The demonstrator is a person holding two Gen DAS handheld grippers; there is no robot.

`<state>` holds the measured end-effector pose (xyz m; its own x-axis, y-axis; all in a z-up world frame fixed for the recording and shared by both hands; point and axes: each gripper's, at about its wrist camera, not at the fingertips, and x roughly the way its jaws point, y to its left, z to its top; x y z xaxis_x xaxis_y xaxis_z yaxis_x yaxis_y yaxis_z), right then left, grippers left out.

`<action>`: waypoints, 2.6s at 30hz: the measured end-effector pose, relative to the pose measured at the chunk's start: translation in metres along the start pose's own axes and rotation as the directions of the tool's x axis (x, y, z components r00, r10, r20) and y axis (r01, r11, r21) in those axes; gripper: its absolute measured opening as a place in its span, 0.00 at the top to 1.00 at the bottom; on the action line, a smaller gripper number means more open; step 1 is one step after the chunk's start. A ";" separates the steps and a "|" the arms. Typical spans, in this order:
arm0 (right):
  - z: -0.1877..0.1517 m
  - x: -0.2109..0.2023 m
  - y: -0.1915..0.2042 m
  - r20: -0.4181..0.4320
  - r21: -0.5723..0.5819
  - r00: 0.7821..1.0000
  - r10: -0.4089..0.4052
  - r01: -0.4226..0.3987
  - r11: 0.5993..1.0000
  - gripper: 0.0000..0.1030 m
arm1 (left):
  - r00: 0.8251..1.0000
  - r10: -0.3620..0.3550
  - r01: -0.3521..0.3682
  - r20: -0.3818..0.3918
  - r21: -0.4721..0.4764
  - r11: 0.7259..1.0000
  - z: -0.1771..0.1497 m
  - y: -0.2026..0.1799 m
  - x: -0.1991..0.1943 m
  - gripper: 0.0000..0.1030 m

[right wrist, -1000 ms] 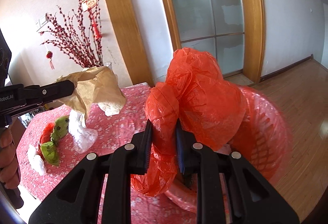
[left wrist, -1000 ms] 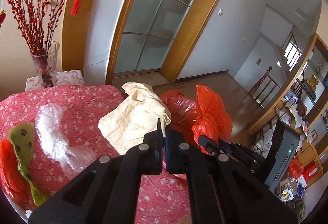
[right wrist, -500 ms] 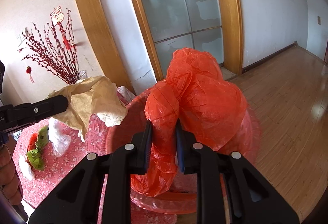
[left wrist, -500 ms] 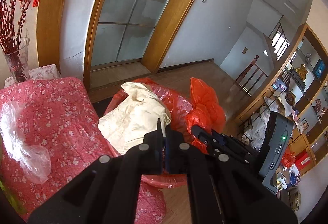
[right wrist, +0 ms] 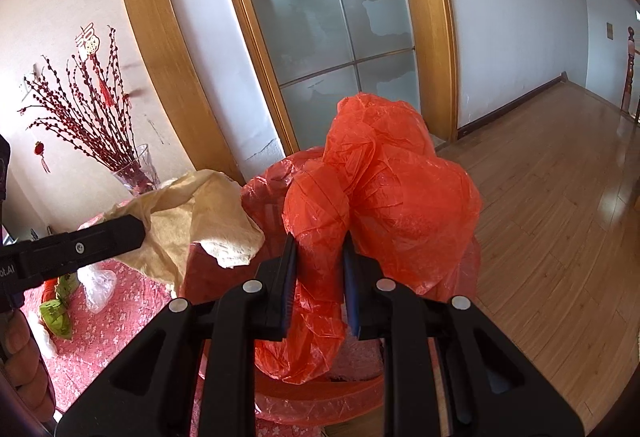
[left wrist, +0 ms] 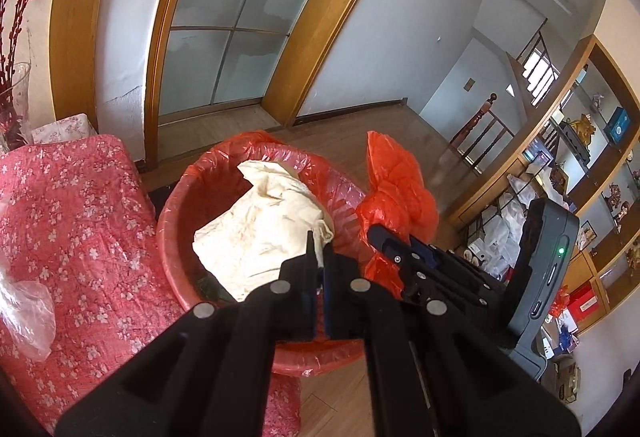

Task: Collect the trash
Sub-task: 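Open both tools to drop the orange bag and cream cloth into the basket, then grasp the clear bubble wrap with the right tool while the left tool grasps an orange bag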

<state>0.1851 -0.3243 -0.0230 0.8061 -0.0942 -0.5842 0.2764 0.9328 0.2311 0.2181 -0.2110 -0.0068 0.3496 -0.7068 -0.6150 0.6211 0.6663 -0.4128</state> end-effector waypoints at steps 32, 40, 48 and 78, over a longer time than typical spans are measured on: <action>-0.012 0.004 0.071 -0.026 -0.133 0.996 0.088 -0.091 0.987 0.62 | 0.900 0.402 -0.379 0.170 -0.151 0.913 -0.049 0.105 -0.131 0.60; -0.028 0.026 0.158 -0.108 -0.239 0.969 0.221 -0.241 0.941 0.62 | 0.772 0.602 -0.555 0.202 -0.248 0.794 -0.078 0.159 -0.202 0.57; -0.047 0.050 0.242 -0.199 -0.318 0.932 0.302 -0.353 0.880 0.62 | 0.699 0.695 -0.609 0.167 -0.371 0.701 -0.110 0.217 -0.251 0.53; -0.081 0.105 0.307 -0.338 -0.411 0.915 0.223 -0.356 0.839 0.78 | 0.742 0.669 -0.631 0.044 -0.290 0.719 -0.126 0.245 -0.213 0.43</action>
<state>0.3122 -0.0194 -0.0758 0.6221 0.2389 -0.7456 -0.2698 0.9594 0.0823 0.2076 0.1326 -0.0618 0.7060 -0.0890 -0.7026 0.0223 0.9944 -0.1036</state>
